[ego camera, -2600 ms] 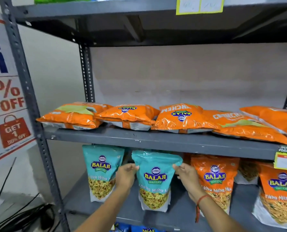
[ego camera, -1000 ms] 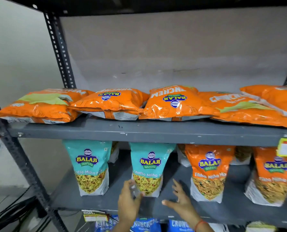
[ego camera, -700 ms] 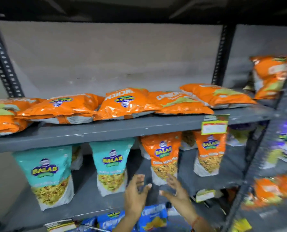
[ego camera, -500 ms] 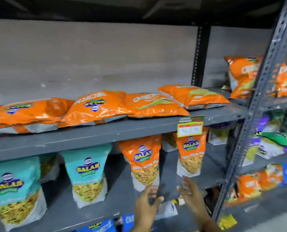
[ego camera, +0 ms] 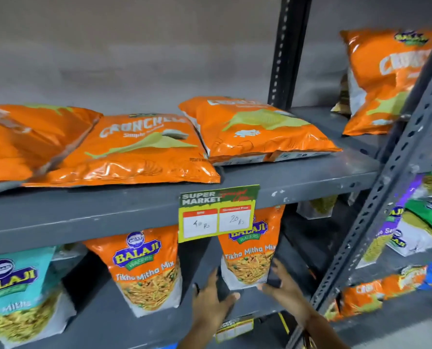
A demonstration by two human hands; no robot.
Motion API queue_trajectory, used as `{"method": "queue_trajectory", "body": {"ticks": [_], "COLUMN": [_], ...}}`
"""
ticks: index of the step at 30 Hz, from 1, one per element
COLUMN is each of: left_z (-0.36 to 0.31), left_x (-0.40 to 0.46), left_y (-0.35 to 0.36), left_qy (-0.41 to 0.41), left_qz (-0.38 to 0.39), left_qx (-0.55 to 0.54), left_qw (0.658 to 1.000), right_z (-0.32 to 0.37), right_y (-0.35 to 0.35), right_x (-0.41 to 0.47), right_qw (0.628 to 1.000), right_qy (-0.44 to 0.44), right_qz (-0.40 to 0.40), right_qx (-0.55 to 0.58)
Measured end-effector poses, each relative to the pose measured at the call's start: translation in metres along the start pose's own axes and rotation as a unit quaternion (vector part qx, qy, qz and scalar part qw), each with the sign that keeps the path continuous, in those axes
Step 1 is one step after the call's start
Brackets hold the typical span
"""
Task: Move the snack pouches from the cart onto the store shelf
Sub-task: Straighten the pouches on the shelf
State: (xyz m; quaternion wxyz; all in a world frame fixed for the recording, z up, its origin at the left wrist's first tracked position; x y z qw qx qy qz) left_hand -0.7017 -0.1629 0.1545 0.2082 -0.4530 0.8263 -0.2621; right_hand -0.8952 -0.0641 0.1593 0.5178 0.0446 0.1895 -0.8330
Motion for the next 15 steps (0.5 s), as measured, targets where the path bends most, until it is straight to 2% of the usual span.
{"method": "queue_trajectory", "body": {"ticks": [4,15], "left_z": [-0.008,-0.014], "left_x": [0.011,0.019], "left_y": [0.011,0.024], "left_qy": [-0.002,-0.023], "left_qz": [-0.035,-0.050], "left_qx": [-0.046,-0.015], "left_qw": [0.998,0.998], "right_z": [-0.010,-0.001], "right_y": [-0.008,-0.020], "right_x": [0.016,0.015], "right_qw": [1.000,0.998], "right_qy": [0.006,-0.020], "right_qz": [0.025,0.010], "right_qx": [-0.008,-0.052]}}
Point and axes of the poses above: each hand's wrist, its own x-axis towards the middle knuckle, its own y-axis out of the palm, z = x × y, the point moved 3 cm from there along x, towards the middle knuckle, and after that the axes turned 1 degree about -x, right-handed, at the moved point
